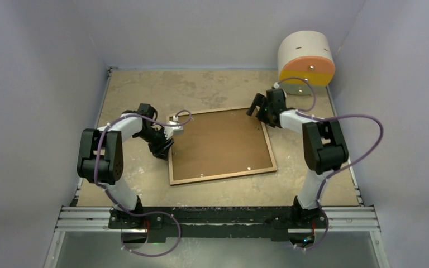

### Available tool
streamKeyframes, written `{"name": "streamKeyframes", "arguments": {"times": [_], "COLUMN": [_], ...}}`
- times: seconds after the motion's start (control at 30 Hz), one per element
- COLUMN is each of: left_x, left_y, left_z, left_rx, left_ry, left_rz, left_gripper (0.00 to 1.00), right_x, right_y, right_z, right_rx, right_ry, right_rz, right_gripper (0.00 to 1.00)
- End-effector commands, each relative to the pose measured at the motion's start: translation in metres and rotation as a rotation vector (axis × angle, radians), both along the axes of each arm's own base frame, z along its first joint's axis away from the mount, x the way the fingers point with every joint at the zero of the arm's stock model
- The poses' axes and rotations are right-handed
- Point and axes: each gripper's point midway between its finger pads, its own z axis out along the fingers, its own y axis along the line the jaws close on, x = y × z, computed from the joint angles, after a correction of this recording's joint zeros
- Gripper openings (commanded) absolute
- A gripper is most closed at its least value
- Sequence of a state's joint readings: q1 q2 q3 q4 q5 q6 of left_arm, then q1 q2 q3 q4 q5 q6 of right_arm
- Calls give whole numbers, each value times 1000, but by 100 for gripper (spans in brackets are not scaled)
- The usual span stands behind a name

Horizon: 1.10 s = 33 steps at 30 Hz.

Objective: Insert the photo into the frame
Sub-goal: Adjust the photo frame at the center of the board.

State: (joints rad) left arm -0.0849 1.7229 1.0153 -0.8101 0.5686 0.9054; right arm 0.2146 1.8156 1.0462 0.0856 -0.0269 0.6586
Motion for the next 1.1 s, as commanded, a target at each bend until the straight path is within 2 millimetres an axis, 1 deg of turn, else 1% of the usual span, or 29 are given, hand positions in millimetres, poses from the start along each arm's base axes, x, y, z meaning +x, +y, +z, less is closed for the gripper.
{"name": "streamKeyframes", "arguments": {"times": [0.0,0.1,0.17,0.2,0.23,0.27,0.3,0.37,0.4,0.47,0.53,0.6,0.67,0.7,0.73,0.8,0.83,0.9,0.93,0.97,1.0,1.03,1.07], "left_x": [-25,-32,-39,-41,-43,-45,-47,-49,-50,-54,-55,-55,-56,-55,-52,-40,-30,-3,17,41,66,91,118], "left_y": [-23,-41,-55,-60,-63,-65,-66,-65,-63,-60,-57,-54,-52,-50,-47,-36,-30,-11,-1,11,22,38,52], "left_z": [-14,-12,-10,-8,-7,-5,-2,2,5,12,21,34,49,56,63,76,82,92,96,96,96,96,95], "left_rx": [-11,-25,-31,-31,-33,-37,-41,-38,-32,-20,-12,-11,-32,-39,-49,-58,-62,-61,-52,-31,-9,15,32], "left_ry": [50,57,61,60,61,67,74,85,87,84,72,58,59,56,52,30,13,-27,-57,-97,-133,-164,-199], "left_rz": [-85,-120,-157,-172,-183,-193,-203,-221,-232,-249,-268,-288,-319,-331,-329,-322,-304,-233,-175,-100,-21,77,186], "left_gripper": [40,40,42,44,48,52,56,70,73,76,77,78,78,78,78,78,78,76,75,73,71,70,67], "right_x": [7,30,45,54,70,79,88,99,104,113,118,120,119,116,110,93,81,51,36,18,-2,-15,-31], "right_y": [107,157,188,201,212,216,218,216,210,197,185,172,156,148,141,131,128,120,118,114,107,103,99], "right_z": [9,17,24,31,41,46,54,69,77,97,113,124,129,129,136,142,144,141,138,133,116,113,106], "right_rx": [112,91,118,136,137,115,90,55,26,-18,-34,-46,-64,-71,-67,-54,-40,-8,15,34,36,43,55], "right_ry": [34,2,-29,-45,-79,-94,-121,-162,-187,-240,-274,-293,-284,-269,-264,-253,-249,-224,-207,-182,-139,-135,-113], "right_rz": [257,368,438,463,480,483,479,470,457,427,399,376,345,332,315,300,299,298,300,302,307,310,311], "right_gripper": [96,97,99,99,99,99,99,99,99,99,99,99,99,99,99,99,99,99,99,99,99,99,99]}}
